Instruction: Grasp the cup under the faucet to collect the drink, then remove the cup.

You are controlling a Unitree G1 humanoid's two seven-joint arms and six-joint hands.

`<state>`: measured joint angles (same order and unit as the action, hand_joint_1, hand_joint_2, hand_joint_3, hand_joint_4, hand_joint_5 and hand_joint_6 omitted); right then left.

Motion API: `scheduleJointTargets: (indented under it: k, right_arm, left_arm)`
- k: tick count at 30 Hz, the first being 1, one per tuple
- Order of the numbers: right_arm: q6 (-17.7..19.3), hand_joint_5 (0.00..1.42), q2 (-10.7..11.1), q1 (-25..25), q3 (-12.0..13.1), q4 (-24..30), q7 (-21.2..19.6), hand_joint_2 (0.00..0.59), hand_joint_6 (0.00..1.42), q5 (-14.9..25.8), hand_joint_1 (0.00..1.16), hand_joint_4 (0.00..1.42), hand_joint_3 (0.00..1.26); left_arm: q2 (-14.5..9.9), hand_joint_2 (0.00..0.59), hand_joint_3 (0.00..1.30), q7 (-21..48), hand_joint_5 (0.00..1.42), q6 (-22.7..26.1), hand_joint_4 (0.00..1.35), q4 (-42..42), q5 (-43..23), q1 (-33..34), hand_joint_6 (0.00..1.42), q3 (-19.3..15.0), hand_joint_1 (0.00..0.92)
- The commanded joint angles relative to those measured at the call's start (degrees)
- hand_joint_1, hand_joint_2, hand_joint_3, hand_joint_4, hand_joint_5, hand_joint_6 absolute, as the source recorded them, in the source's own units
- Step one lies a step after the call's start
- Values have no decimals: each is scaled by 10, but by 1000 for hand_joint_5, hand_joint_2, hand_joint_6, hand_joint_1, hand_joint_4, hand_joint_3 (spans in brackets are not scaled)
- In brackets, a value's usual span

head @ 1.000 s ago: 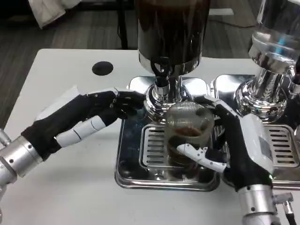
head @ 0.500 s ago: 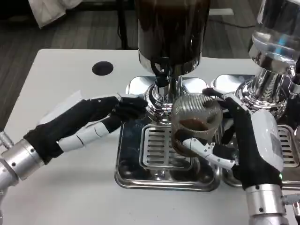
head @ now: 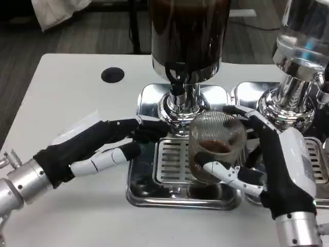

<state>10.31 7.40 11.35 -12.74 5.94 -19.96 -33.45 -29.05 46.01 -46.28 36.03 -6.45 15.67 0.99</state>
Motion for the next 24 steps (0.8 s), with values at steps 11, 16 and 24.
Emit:
scheduleJointTargets:
  k: [11,16,24]
  right_arm:
    - [19,792,7,75,7,112,35,208,1063,4,699,566,450]
    - [22,794,8,108,3,148,45,209,1064,1,701,569,451]
    - [24,794,6,143,0,186,49,217,1064,-9,696,579,464]
  left_arm:
    - [-19,135,286,55,288,14,261,-70,-49,-58,317,1,0]
    - [-28,139,286,66,288,29,261,-105,-69,-84,323,-3,0]
    - [-37,140,286,68,288,52,260,-135,-82,-103,328,-12,0]
